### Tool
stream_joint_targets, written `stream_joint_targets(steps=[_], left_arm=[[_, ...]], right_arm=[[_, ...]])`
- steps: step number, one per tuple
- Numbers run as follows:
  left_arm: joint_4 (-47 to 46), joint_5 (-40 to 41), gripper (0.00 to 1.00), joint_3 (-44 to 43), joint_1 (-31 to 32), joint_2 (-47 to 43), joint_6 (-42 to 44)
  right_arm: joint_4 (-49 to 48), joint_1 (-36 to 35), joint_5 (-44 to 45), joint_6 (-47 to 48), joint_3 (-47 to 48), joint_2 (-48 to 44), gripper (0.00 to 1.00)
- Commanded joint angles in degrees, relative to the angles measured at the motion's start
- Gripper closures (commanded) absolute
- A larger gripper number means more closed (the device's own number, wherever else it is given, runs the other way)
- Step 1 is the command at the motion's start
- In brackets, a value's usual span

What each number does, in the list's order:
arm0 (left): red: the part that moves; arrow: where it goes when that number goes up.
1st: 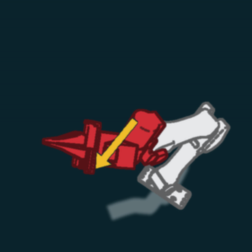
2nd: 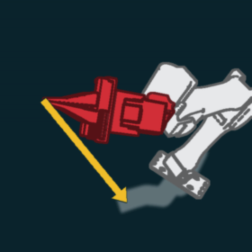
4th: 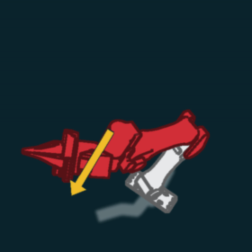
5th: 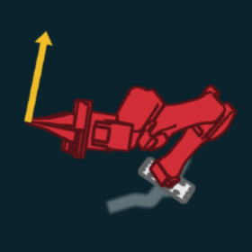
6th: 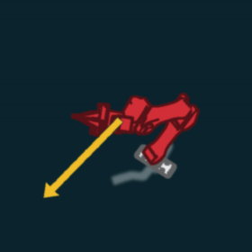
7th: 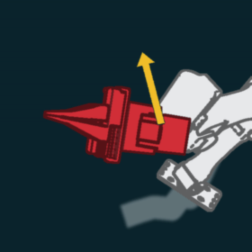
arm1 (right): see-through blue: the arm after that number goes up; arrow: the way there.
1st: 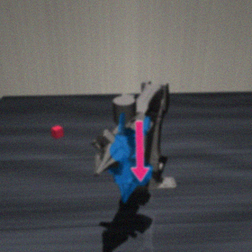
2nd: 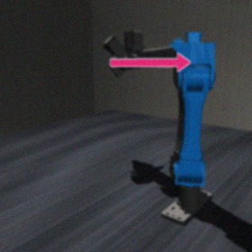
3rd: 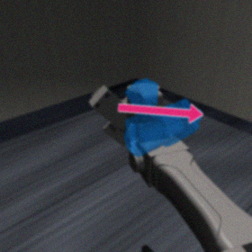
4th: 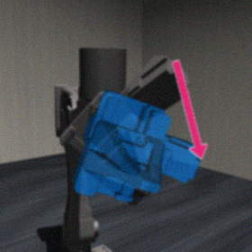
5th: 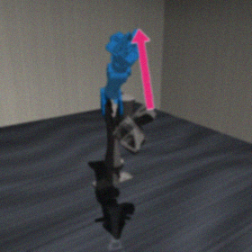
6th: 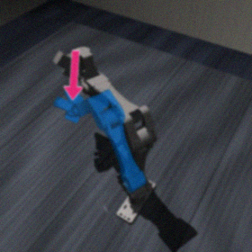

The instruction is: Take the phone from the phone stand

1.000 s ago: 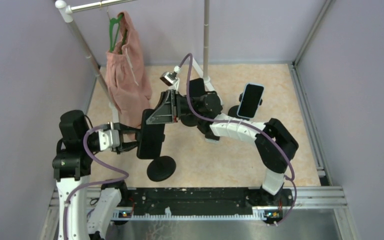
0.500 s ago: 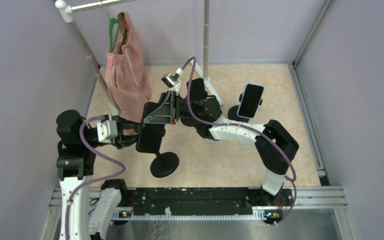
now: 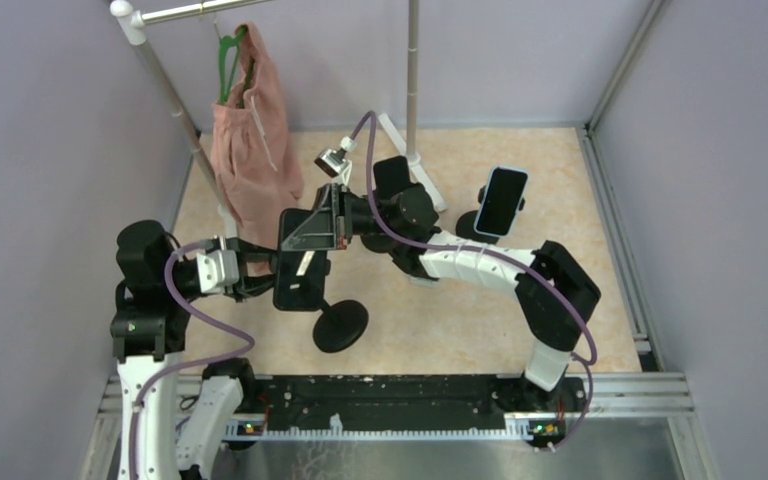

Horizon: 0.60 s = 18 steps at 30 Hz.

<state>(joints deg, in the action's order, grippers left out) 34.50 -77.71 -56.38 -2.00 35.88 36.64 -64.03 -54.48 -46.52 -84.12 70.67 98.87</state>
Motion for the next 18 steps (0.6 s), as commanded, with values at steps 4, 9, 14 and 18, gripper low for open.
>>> stream_joint_targets(steps=[4, 9, 14, 18], left_arm=[[-7.2, 3.1, 1.0, 1.5, -0.3, 1.1, -8.0], [-23.5, 3.7, 1.0, 6.4, -0.3, -0.1, -28.2], [-29.9, 2.2, 1.0, 8.2, -0.4, 1.5, -34.9], [-29.2, 4.5, 1.0, 8.7, -0.4, 1.4, -31.8]], right_arm=[[-12.1, -0.3, -3.7, -7.2, 5.6, -4.6, 1.0], [-20.3, -0.9, -3.9, -9.5, 5.6, -5.6, 1.0], [-25.4, -1.8, -4.4, -10.6, 6.1, -5.7, 1.0], [-25.5, -1.8, -5.4, -11.6, 8.2, -6.1, 1.0]])
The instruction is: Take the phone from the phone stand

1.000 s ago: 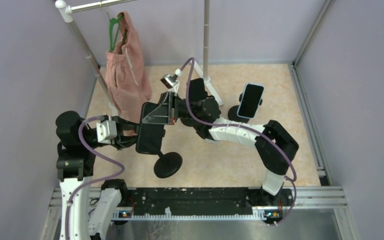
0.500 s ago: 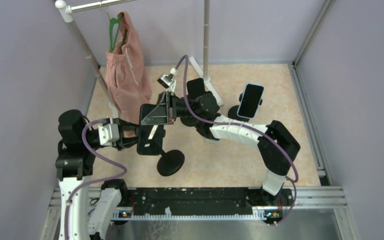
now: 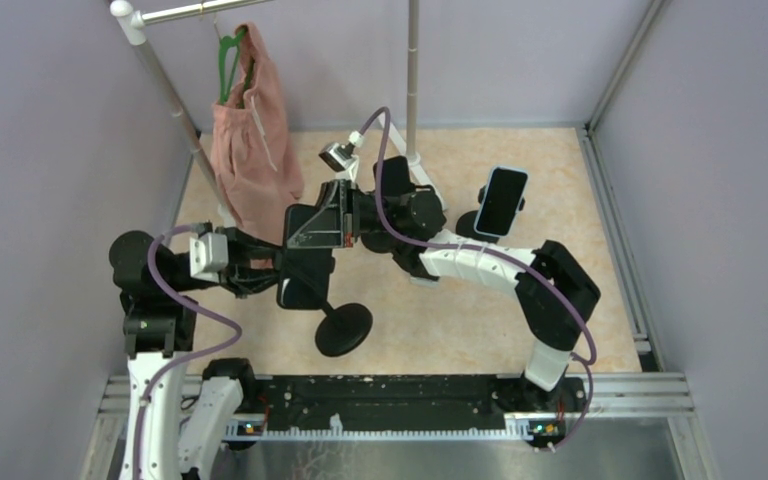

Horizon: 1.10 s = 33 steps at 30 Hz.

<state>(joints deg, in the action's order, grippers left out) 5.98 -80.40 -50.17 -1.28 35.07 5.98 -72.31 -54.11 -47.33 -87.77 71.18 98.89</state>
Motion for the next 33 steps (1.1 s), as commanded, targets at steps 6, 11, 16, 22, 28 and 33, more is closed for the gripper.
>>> stream_joint_targets(steps=[6, 11, 16, 22, 28, 33], left_arm=[[2.1, 14.8, 1.0, 5.0, -1.1, 1.0, 21.8], [3.0, 19.6, 1.0, 3.0, -1.1, 5.8, 19.0], [1.2, 21.1, 1.0, 4.0, -1.2, 8.0, 14.8], [3.4, 21.0, 1.0, 4.9, -1.4, 9.7, 17.8], [0.8, 11.9, 1.0, 6.6, -1.6, 11.4, 3.9], [0.8, 8.7, 1.0, 8.2, -1.4, 12.6, 3.0]], right_arm=[[-14.9, -2.1, -4.2, -11.4, 7.3, -6.9, 1.0], [-13.8, -2.4, -4.9, -11.1, 4.3, -10.7, 1.0], [-11.9, -2.9, -6.4, -9.2, 1.8, -14.4, 1.0], [-18.3, -3.4, -7.7, -13.2, 0.8, -14.6, 1.0], [-25.9, -4.6, -8.8, -18.1, 11.2, -7.8, 1.0], [-24.7, -5.3, -10.2, -17.4, 18.7, -6.5, 1.0]])
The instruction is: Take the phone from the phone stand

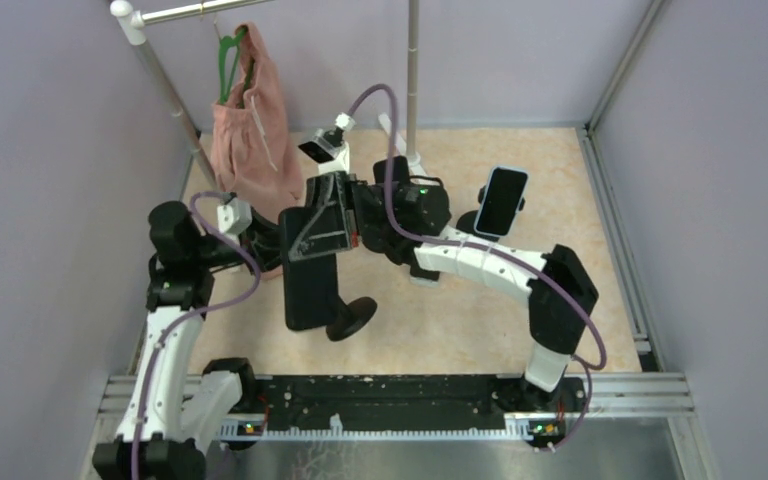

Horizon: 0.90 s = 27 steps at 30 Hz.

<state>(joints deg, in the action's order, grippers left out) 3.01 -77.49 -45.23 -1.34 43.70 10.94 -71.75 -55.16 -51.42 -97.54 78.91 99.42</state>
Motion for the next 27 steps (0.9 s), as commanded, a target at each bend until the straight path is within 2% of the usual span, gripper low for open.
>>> stream_joint_targets(steps=[1, 7, 10, 12, 14, 16, 17, 18, 22, 24, 27], left_arm=[[2.8, 6.6, 1.0, 3.7, -1.4, 4.1, -2.1], [-1.7, 5.7, 1.0, 1.7, -1.1, 5.3, 1.8], [4.3, 7.3, 1.0, -1.4, -0.2, 4.9, 12.2], [10.1, 8.8, 1.0, -3.4, 0.2, 4.6, 21.7], [14.9, 9.5, 1.0, -4.3, 0.3, 4.2, 30.3], [19.4, 9.2, 1.0, -4.3, 0.4, 3.5, 38.7], [21.8, 9.0, 1.0, -4.1, 0.4, 3.0, 43.0], [22.7, 8.8, 1.0, -3.3, 0.5, 2.4, 46.0], [22.4, 7.4, 1.0, 1.3, 1.1, -0.5, 54.6], [20.8, 8.0, 1.0, 3.7, 2.8, -1.2, 55.7], [20.5, 8.5, 1.0, 4.2, 3.9, -0.8, 56.2]], right_arm=[[-24.7, -4.3, -6.1, -7.3, 11.6, -7.1, 1.0], [-13.3, -3.7, -8.2, 1.0, 6.8, -10.1, 1.0], [-5.8, 0.4, -10.2, 4.9, 4.2, -12.6, 1.0], [2.7, 5.4, -10.9, 9.1, 2.0, -15.6, 1.0], [16.0, 10.4, -11.2, 17.1, 0.8, -19.3, 1.0], [40.1, 14.8, -8.7, 31.4, 2.7, -23.1, 1.0], [55.6, 16.9, -6.5, 39.2, 4.6, -24.5, 1.0], [61.9, 19.0, -5.0, 43.1, 5.8, -25.7, 1.0], [72.2, 30.2, 1.3, 44.1, 6.7, -31.5, 1.0], [80.0, 39.1, 4.8, 45.2, 7.9, -34.5, 1.0], [86.4, 52.0, 6.1, 46.3, 9.7, -37.7, 1.0]])
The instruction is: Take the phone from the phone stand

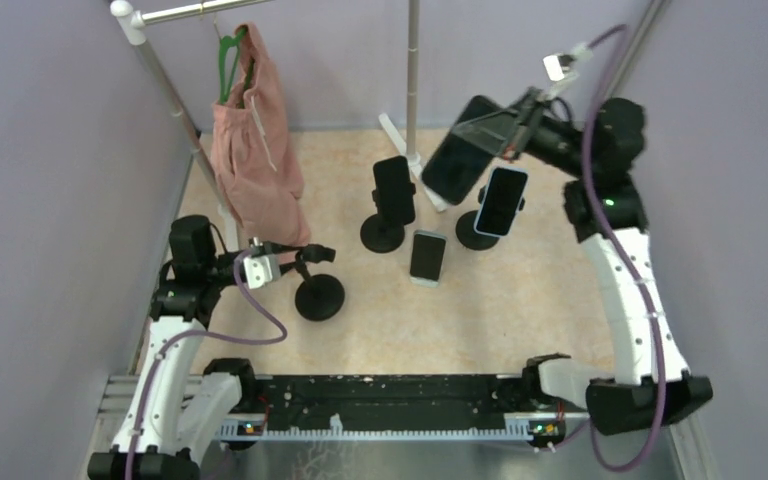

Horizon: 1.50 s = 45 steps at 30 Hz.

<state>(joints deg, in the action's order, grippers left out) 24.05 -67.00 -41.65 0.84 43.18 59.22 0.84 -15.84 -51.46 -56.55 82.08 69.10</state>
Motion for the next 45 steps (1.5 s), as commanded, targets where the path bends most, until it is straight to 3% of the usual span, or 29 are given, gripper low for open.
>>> stream_joint_targets(steps=[1, 6, 11, 16, 23, 28, 30, 36, 40, 45], left_arm=[[0.0, -1.8, 1.0, 0.4, 1.9, 0.1, 8.1], [3.2, -1.6, 1.0, -1.0, 2.6, 0.8, 10.4], [5.1, -0.8, 1.0, -2.0, 2.7, 1.1, 12.6], [5.1, -2.7, 1.0, -3.7, 2.9, 2.7, 11.8], [5.1, -3.1, 1.0, -5.5, 3.0, 1.9, 9.8], [5.1, -3.5, 1.0, -6.6, 3.1, 2.2, 8.5], [5.1, -3.7, 1.0, -6.8, 3.2, 2.1, 8.2], [4.7, -3.8, 1.0, -7.1, 3.6, 1.9, 8.0], [2.1, -4.2, 1.0, -7.0, 3.8, 1.5, 5.1], [1.9, -4.8, 1.0, -6.9, 3.9, 0.7, 4.3]], right_arm=[[17.4, 15.2, 7.1, 7.2, 8.3, -7.5, 1.0], [40.1, 19.5, 26.2, 17.8, 16.8, -5.2, 1.0], [44.1, 22.4, 44.8, 20.3, 6.6, -12.9, 1.0], [47.5, 25.0, 55.5, 19.0, -0.7, -14.9, 1.0], [37.2, 31.9, 50.4, 17.1, -17.0, -11.9, 1.0], [26.6, 35.1, 45.6, 18.3, -22.2, -0.2, 1.0], [23.0, 35.1, 43.7, 19.9, -20.5, 6.0, 1.0], [24.7, 34.0, 39.7, 27.8, -9.3, 25.8, 1.0], [27.2, 31.7, 37.3, 32.9, -3.8, 34.0, 1.0], [28.6, 31.4, 28.2, 37.0, 0.7, 42.1, 1.0]])
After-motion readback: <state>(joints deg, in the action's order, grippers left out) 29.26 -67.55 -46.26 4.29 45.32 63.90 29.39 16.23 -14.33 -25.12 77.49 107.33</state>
